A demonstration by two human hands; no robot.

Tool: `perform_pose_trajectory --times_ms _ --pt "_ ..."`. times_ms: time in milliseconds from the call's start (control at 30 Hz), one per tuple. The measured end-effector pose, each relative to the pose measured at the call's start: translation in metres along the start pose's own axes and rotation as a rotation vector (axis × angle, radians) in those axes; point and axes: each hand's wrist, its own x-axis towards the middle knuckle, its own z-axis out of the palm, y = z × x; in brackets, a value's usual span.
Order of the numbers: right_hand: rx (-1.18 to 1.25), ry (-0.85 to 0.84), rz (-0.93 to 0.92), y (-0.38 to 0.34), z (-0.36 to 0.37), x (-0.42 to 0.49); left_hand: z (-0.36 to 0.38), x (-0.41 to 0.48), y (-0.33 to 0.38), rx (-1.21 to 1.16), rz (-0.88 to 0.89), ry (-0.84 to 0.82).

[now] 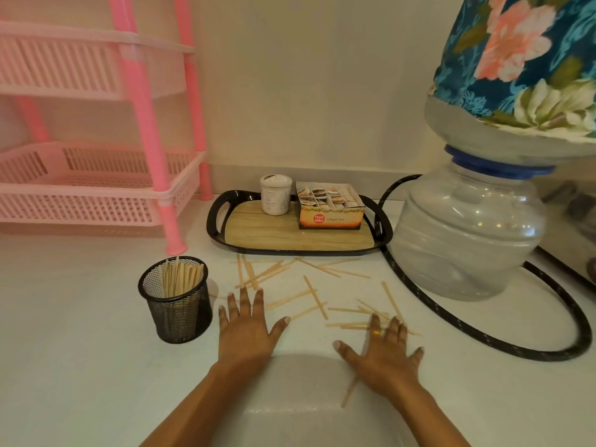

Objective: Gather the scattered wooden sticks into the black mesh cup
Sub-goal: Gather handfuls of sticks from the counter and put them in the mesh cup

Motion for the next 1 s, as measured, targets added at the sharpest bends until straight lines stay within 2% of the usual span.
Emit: perform_pose_trajectory --times_ms 267,667,800,900,1000 --pt "-0.037 0.174 -0.138 -0.013 0.02 0.022 0.004 0.016 0.001 0.045 0.027 -0.021" --pt "-0.105 0.156 -0.483 -0.043 0.009 0.072 0.011 0.023 -0.004 0.066 0.134 -0.009" --pt "-0.008 0.166 -0.598 -0.044 0.006 0.078 0.011 0.028 -0.006 0.041 0.229 -0.002" --pt "0.143 0.316 -0.483 -0.044 0.003 0.083 0.009 0.032 -0.007 0.005 0.271 0.098" --pt "0.176 0.415 -0.22 -0.041 0.001 0.089 0.004 0.042 -0.008 -0.046 0.131 0.178"
